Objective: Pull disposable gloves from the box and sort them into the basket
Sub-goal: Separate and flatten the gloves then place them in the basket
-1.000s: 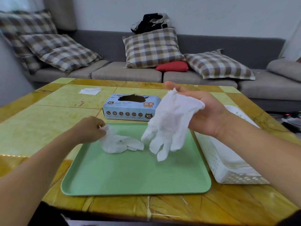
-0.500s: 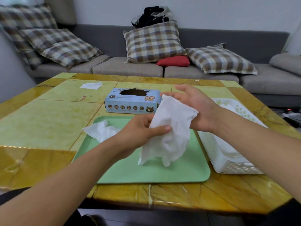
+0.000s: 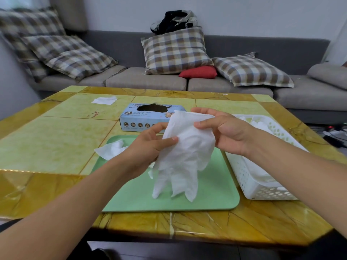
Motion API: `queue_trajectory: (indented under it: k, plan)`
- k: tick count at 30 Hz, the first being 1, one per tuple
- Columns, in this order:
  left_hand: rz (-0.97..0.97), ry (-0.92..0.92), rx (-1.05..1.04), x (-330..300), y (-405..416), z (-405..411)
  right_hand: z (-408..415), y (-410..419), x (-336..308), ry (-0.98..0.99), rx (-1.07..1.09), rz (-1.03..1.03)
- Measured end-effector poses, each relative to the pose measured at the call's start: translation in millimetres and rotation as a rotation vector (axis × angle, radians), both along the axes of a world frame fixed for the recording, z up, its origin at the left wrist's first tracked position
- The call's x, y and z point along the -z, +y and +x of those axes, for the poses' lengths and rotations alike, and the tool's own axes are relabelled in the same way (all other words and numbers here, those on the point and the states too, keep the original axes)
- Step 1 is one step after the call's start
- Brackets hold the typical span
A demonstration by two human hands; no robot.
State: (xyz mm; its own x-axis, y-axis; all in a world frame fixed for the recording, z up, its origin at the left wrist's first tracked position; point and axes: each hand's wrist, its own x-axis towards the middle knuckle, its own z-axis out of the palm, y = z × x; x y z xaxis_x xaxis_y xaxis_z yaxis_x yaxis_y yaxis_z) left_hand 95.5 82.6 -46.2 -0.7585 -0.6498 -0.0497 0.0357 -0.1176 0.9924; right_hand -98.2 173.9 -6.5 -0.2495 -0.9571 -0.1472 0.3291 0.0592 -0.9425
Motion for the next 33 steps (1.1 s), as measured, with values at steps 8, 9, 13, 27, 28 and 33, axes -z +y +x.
queue_trajectory:
  k: [8, 9, 13, 27, 28, 33]
  plan:
    - [-0.453, 0.071, -0.172, -5, 11, -6, 35, 9, -19, 0.181, 0.097, -0.118]
    - [-0.372, 0.108, -0.024, -6, 16, -6, 42, 13, -20, 0.123, -0.034, -0.126]
    - [-0.112, 0.15, -0.096, -4, 24, -8, 46, 18, -28, 0.337, -0.13, -0.159]
    - [0.084, 0.009, 0.015, -27, 16, 6, 19, 17, -10, 0.437, -0.153, 0.149]
    - [0.01, -0.027, 0.008, -26, 12, 8, 17, 19, -10, 0.419, -0.165, 0.145]
    - [-0.119, -0.08, 0.071, -26, -2, 19, 6, 24, -15, 0.205, -0.22, 0.144]
